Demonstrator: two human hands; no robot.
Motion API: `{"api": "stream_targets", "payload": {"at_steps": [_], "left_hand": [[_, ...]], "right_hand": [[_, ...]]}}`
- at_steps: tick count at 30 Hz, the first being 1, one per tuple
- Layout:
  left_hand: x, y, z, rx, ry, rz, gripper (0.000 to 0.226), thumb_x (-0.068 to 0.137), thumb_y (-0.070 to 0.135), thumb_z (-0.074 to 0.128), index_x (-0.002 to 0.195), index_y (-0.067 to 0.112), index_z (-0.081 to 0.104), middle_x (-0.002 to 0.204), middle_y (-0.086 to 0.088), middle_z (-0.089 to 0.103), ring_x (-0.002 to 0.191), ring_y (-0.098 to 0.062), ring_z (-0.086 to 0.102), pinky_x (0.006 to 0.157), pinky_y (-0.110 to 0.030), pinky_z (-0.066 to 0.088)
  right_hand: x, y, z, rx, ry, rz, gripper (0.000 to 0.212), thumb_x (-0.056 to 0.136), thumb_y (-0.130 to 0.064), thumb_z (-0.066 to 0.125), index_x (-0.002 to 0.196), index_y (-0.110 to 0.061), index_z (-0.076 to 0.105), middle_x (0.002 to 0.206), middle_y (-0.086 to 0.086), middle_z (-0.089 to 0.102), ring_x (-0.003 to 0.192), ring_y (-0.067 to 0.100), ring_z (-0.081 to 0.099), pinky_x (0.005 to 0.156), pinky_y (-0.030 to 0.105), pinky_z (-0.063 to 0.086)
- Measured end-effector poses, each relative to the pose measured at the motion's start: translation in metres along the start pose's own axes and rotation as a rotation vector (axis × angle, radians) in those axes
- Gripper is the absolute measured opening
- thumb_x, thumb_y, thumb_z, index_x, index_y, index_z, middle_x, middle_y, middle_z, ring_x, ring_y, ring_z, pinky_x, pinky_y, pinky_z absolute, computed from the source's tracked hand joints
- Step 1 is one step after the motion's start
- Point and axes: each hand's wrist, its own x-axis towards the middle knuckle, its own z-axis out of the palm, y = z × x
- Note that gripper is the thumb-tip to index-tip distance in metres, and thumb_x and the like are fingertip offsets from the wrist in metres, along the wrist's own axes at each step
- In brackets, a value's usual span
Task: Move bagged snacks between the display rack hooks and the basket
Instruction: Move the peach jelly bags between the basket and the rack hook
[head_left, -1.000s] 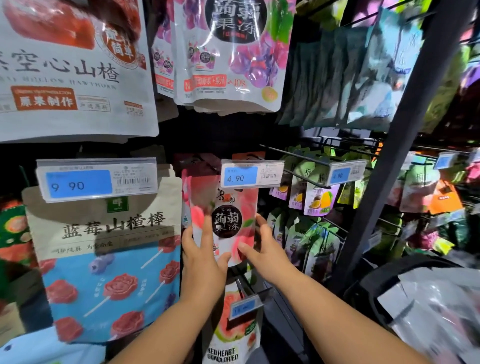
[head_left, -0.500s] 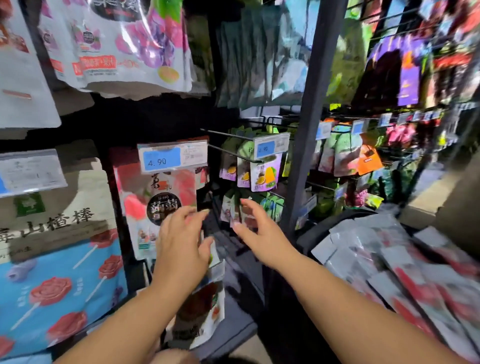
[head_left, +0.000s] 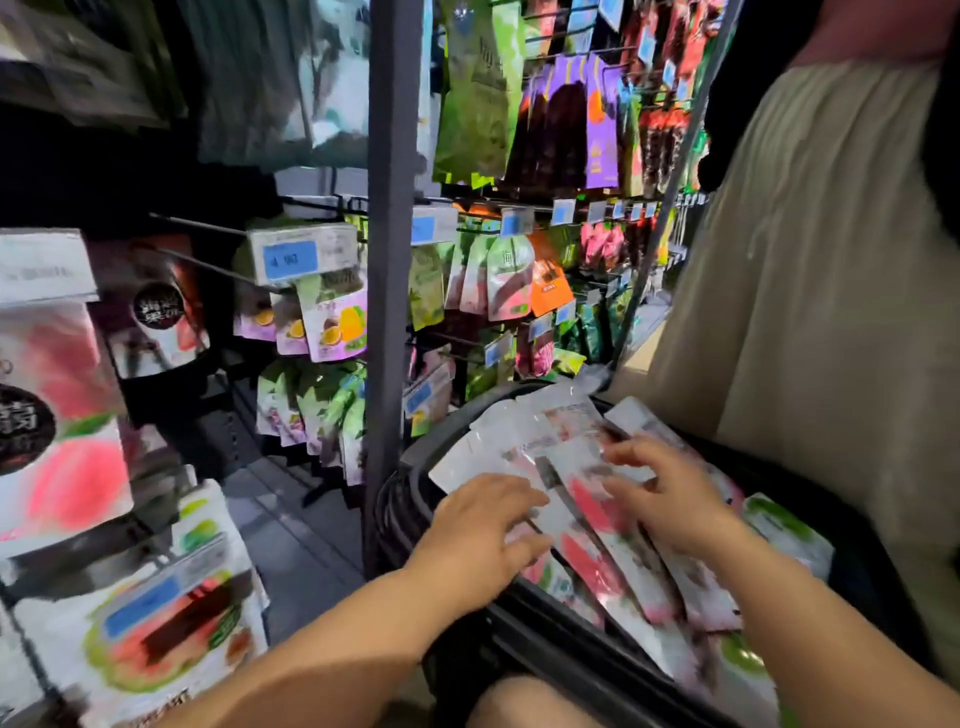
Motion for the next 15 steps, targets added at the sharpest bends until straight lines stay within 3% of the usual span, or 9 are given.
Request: {"api": "stream_targets", "payload": {"at_steps": [3,5,6,8,10,12,15], "left_hand": [[0.001,-0.005,0.019,0.133,0.008,0.066,0.068,0.082,0.070,0.028,0.136,0.038,0.053,0.146,0.015,0.046,0.142,-0.010,0.031,0.113,-0.030,0.017],[0.001,-0.007,0.023,0.144,0.054,0.087,0.072,0.081,0.072,0.020,0.134,0.038,0.055,0.144,0.015,0.049,0.140,-0.011,0.036,0.111,-0.031,0.019],[0.002,-0.008,0.024,0.155,0.050,0.088,0.075,0.080,0.073,0.017,0.136,0.039,0.053,0.146,0.016,0.047,0.141,-0.009,0.034,0.113,-0.031,0.017],[0.001,-0.011,0.027,0.193,0.027,0.087,0.081,0.080,0.080,0.009,0.137,0.041,0.050,0.150,0.019,0.041,0.142,-0.006,0.030,0.114,-0.030,0.014],[0.000,-0.012,0.029,0.209,0.056,0.101,0.081,0.085,0.080,0.004,0.133,0.041,0.055,0.145,0.017,0.048,0.138,-0.008,0.039,0.111,-0.028,0.015],[-0.001,-0.012,0.029,0.229,0.079,0.112,0.071,0.090,0.074,0.010,0.128,0.040,0.059,0.140,0.015,0.054,0.132,-0.009,0.047,0.108,-0.026,0.015],[-0.001,-0.010,0.030,0.225,0.042,0.105,0.071,0.087,0.073,0.012,0.134,0.041,0.054,0.146,0.018,0.046,0.138,-0.006,0.037,0.112,-0.026,0.012]], "right_hand": [[-0.005,0.035,-0.015,-0.046,0.066,0.106,0.032,0.080,-0.022,0.080,0.110,-0.019,0.069,0.110,-0.006,0.059,0.106,0.011,0.056,0.082,0.016,0.037],[-0.001,0.053,-0.020,-0.049,0.088,0.152,0.040,0.079,-0.017,0.081,0.117,-0.011,0.068,0.112,-0.001,0.058,0.107,0.014,0.055,0.078,0.005,0.036],[0.003,0.061,-0.022,-0.060,0.093,0.177,0.046,0.080,-0.018,0.081,0.122,-0.010,0.066,0.115,0.002,0.058,0.110,0.017,0.056,0.083,0.005,0.038],[0.010,0.076,-0.023,-0.103,0.116,0.242,0.052,0.080,-0.030,0.080,0.127,-0.016,0.063,0.126,0.005,0.058,0.115,0.022,0.056,0.096,0.025,0.044],[0.014,0.089,-0.022,-0.094,0.123,0.305,0.055,0.080,-0.041,0.078,0.129,-0.022,0.060,0.134,0.006,0.056,0.117,0.023,0.057,0.097,0.034,0.046],[0.014,0.094,-0.021,-0.028,0.117,0.373,0.062,0.081,-0.046,0.077,0.134,-0.022,0.056,0.140,0.003,0.053,0.120,0.023,0.056,0.097,0.033,0.047],[0.012,0.097,-0.020,0.051,0.123,0.430,0.063,0.082,-0.047,0.076,0.136,-0.022,0.055,0.140,0.000,0.055,0.118,0.020,0.058,0.090,0.028,0.043]]}}
